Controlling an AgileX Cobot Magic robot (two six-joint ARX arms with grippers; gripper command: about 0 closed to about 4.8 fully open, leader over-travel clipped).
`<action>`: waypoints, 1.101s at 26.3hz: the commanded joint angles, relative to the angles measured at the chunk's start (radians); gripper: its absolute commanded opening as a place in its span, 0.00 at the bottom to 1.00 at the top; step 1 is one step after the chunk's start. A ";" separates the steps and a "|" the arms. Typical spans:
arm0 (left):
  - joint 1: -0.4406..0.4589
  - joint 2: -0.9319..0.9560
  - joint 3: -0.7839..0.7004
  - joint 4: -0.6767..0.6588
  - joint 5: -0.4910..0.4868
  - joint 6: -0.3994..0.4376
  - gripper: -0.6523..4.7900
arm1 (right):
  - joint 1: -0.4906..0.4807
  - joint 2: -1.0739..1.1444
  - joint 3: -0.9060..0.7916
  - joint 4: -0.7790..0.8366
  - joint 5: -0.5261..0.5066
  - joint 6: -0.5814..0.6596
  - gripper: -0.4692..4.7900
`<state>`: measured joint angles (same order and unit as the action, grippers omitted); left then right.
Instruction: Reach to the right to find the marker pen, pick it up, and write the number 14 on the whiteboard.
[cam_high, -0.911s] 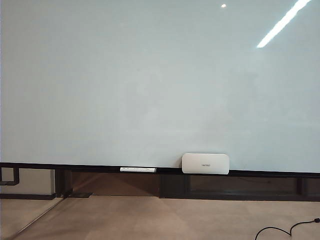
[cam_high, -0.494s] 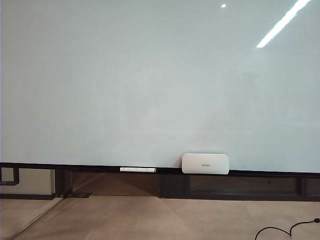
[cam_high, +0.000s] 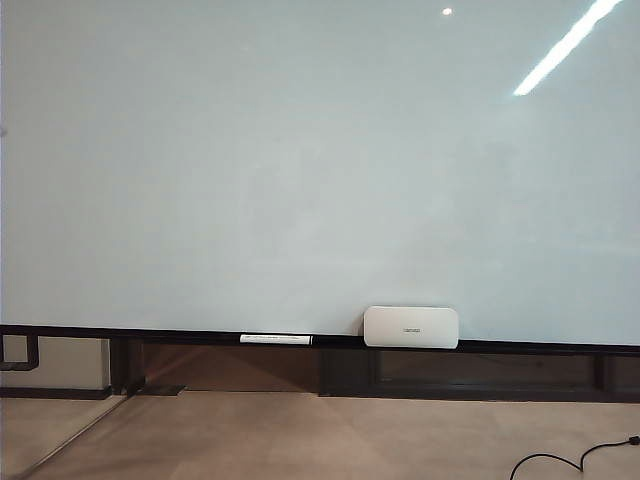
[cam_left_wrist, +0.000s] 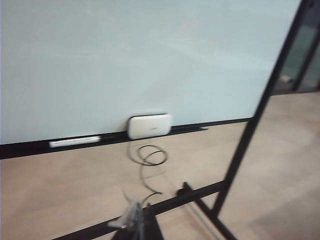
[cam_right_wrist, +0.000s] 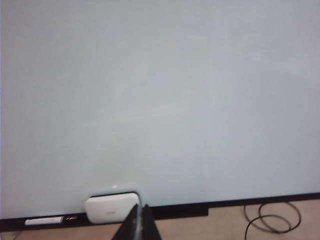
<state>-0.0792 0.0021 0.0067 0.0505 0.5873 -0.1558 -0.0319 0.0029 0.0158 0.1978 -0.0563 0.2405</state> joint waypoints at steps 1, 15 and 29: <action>-0.003 0.000 0.003 0.017 0.023 -0.028 0.11 | 0.001 0.001 0.012 0.042 0.017 -0.032 0.08; -0.007 0.000 0.003 0.016 0.021 -0.111 0.11 | 0.001 0.156 0.217 0.077 0.081 -0.126 0.08; -0.079 0.000 0.003 -0.058 -0.142 -0.111 0.11 | -0.238 0.686 0.634 0.169 -0.017 -0.375 0.08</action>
<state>-0.1551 0.0017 0.0067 0.0063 0.4927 -0.2634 -0.2317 0.6518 0.6174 0.3096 -0.0086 -0.1619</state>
